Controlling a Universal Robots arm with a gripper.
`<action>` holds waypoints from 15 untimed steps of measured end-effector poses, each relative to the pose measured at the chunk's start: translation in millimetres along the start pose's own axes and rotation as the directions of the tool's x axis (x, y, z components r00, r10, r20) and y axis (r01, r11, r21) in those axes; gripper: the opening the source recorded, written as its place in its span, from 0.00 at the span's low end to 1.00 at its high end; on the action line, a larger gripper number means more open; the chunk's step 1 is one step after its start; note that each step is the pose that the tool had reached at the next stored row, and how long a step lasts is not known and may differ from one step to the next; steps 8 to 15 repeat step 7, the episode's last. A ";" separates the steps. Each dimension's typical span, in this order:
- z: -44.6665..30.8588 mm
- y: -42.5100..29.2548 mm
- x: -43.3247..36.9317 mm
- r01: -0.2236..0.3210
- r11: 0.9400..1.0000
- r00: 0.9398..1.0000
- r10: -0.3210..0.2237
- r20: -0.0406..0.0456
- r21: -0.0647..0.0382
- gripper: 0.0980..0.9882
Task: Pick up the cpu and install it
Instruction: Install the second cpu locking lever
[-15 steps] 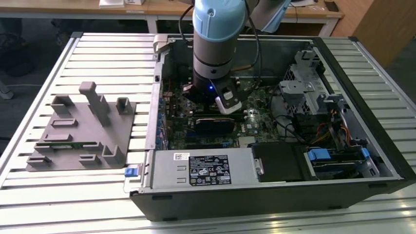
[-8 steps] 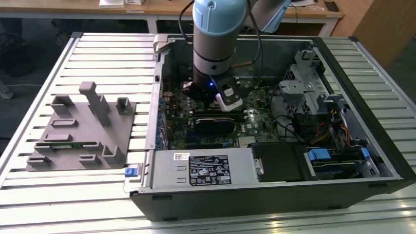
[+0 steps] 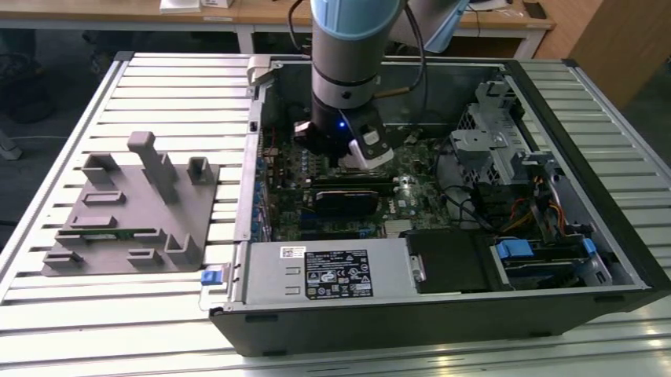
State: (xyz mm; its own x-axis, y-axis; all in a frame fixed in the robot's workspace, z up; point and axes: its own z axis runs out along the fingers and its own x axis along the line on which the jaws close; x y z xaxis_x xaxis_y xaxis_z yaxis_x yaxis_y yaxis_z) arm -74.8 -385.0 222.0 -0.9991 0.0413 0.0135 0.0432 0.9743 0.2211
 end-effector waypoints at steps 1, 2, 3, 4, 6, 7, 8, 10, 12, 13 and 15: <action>-2.4 0.6 0.0 0.000 1.000 1.000 0.000 0.000 0.000 0.01; -5.1 1.2 0.0 0.000 1.000 1.000 0.000 0.000 -0.002 0.01; -7.5 1.7 0.0 0.000 1.000 1.000 0.000 0.000 -0.003 0.01; -9.5 2.2 0.0 0.000 1.000 1.000 0.000 0.000 -0.004 0.01; -12.7 3.0 0.1 0.000 1.000 1.000 0.000 0.000 -0.006 0.01; -14.4 3.4 0.1 0.000 1.000 1.000 0.000 0.000 -0.006 0.01; -14.4 3.4 0.1 0.000 1.000 1.000 0.000 0.000 -0.006 0.01; -14.4 3.4 0.1 0.000 1.000 1.000 0.000 0.000 -0.006 0.01; -14.4 3.4 0.1 0.000 1.000 1.000 0.000 0.000 -0.006 0.01; -14.4 3.4 0.1 0.000 1.000 1.000 0.000 0.000 -0.006 0.01; -14.4 3.4 0.1 0.000 1.000 1.000 0.000 0.000 -0.006 0.01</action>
